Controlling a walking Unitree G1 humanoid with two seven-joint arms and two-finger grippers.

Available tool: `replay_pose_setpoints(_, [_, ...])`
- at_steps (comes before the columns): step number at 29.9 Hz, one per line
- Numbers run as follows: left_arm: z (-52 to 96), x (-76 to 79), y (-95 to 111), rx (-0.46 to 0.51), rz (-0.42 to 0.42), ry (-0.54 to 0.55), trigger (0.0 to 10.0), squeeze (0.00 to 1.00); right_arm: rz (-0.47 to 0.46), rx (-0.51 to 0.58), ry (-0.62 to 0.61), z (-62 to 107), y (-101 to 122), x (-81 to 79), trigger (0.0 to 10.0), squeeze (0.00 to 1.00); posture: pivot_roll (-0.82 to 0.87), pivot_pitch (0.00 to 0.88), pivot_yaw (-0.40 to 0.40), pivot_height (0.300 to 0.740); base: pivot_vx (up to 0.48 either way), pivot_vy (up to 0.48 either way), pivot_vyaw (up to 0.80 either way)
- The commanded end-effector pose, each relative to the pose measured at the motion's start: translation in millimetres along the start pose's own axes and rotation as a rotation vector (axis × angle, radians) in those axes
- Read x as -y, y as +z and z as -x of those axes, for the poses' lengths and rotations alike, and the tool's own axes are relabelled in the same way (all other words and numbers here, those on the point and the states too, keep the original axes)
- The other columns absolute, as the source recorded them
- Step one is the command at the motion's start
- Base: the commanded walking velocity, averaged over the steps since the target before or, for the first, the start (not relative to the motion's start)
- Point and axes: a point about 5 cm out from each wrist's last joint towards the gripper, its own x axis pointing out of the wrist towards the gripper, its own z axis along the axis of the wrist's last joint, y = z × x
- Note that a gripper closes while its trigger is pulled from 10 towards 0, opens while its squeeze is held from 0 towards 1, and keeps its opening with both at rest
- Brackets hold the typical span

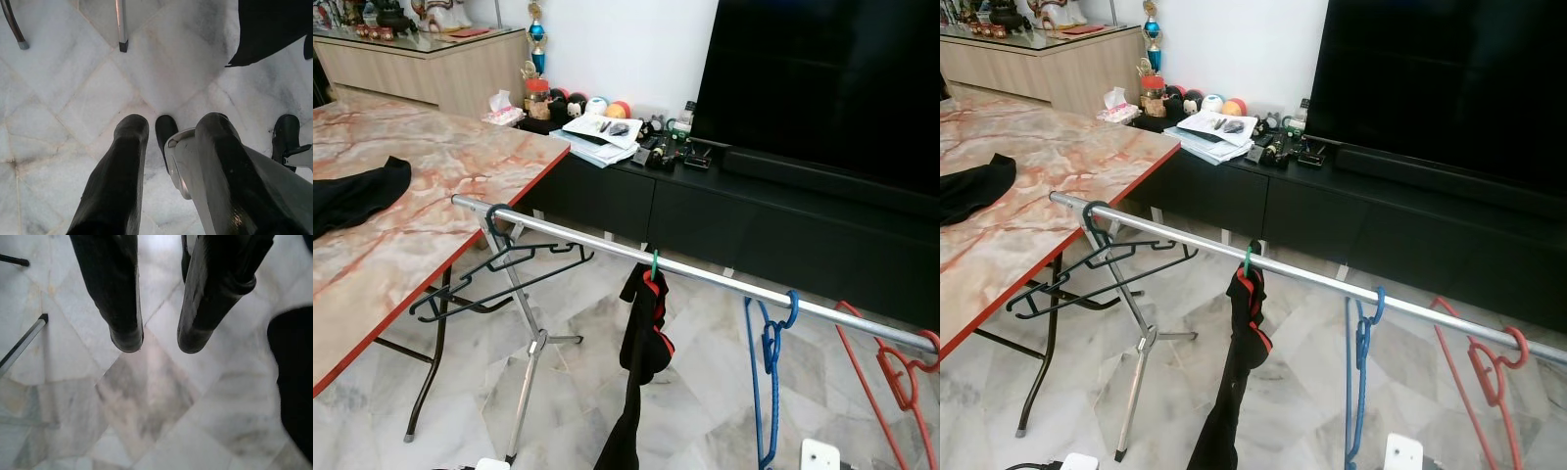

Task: Hang hanger

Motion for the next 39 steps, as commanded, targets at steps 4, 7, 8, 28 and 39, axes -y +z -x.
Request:
replay_pose_setpoints(4, [0.8, 3.0, -7, -0.035, 0.027, -0.003, 10.0, 0.00, 0.029, -0.064, 0.035, 4.0, -23, -5.1, 10.0, 0.00, 0.10, 0.000, -0.079, 0.740, 0.000, 0.000, 0.00])
replay_pose_setpoints(7, [0.8, 3.0, -8, -0.037, 0.038, -0.002, 10.0, 0.00, 0.013, -0.070, 0.063, 5.2, -26, -10.2, 10.0, 0.00, 0.10, 0.000, -0.078, 0.740, 0.000, 0.000, 0.00])
replay_pose_setpoints(8, [0.9, 2.7, -8, -0.040, 0.038, 0.001, 10.0, 0.00, 0.015, -0.074, 0.080, 5.6, -27, -13.6, 10.0, 0.00, 0.10, 0.000, -0.076, 0.740, 0.000, 0.000, 0.00])
replay_pose_setpoints(28, [0.9, 3.2, -9, -0.052, 0.059, -0.013, 10.0, 0.00, 0.087, -0.060, 0.181, 6.1, -20, -31.7, 10.0, 0.00, 0.09, 0.005, -0.076, 0.740, 0.000, 0.000, 0.00])
replay_pose_setpoints(39, [0.8, 4.7, -10, -0.057, 0.064, -0.025, 10.0, 0.00, 0.097, -0.055, 0.186, 5.9, -19, -31.6, 10.0, 0.00, 0.09, 0.004, -0.078, 0.740, -0.022, 0.000, 0.00])
